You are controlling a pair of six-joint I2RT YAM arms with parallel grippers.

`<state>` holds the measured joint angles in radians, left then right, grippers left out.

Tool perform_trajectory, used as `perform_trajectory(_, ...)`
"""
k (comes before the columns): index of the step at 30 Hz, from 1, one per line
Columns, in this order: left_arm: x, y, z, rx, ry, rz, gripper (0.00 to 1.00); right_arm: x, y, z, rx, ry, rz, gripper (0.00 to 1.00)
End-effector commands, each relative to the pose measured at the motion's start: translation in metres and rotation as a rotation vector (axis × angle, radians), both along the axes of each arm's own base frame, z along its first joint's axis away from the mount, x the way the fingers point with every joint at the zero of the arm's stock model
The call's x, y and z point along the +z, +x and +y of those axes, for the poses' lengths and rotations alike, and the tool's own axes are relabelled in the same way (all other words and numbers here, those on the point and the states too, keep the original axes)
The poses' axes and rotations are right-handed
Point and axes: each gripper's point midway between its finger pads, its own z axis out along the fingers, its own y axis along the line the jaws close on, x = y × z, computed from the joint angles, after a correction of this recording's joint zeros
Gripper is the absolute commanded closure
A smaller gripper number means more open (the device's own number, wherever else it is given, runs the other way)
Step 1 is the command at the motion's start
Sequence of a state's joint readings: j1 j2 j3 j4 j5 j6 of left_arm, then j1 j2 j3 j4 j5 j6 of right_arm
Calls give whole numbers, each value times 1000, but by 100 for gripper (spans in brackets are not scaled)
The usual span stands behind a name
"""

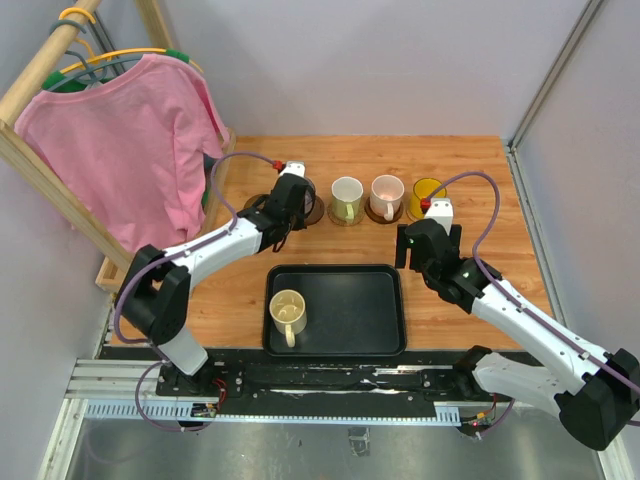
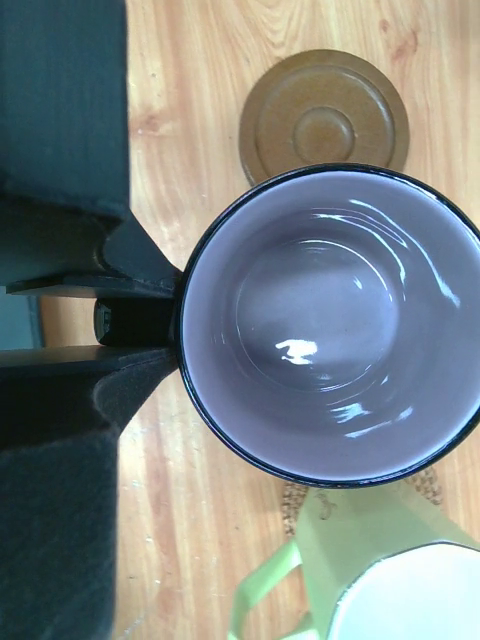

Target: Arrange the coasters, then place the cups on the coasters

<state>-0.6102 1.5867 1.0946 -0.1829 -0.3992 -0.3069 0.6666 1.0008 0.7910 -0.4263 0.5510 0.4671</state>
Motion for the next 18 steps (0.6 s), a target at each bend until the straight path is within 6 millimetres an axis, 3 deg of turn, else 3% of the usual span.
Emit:
perform_trajectory(1, 25, 36, -8, 55, -46, -73, 100, 2, 2, -12, -23, -44, -10, 17)
perform_trajectory(9, 8, 57, -18, 63, -68, -26, 99, 9, 6, -17, -19, -49, -15, 17)
perform_trajectory(18, -12, 63, -21, 59, -96, 12, 99, 2, 8, -12, -5, -33, 10, 17)
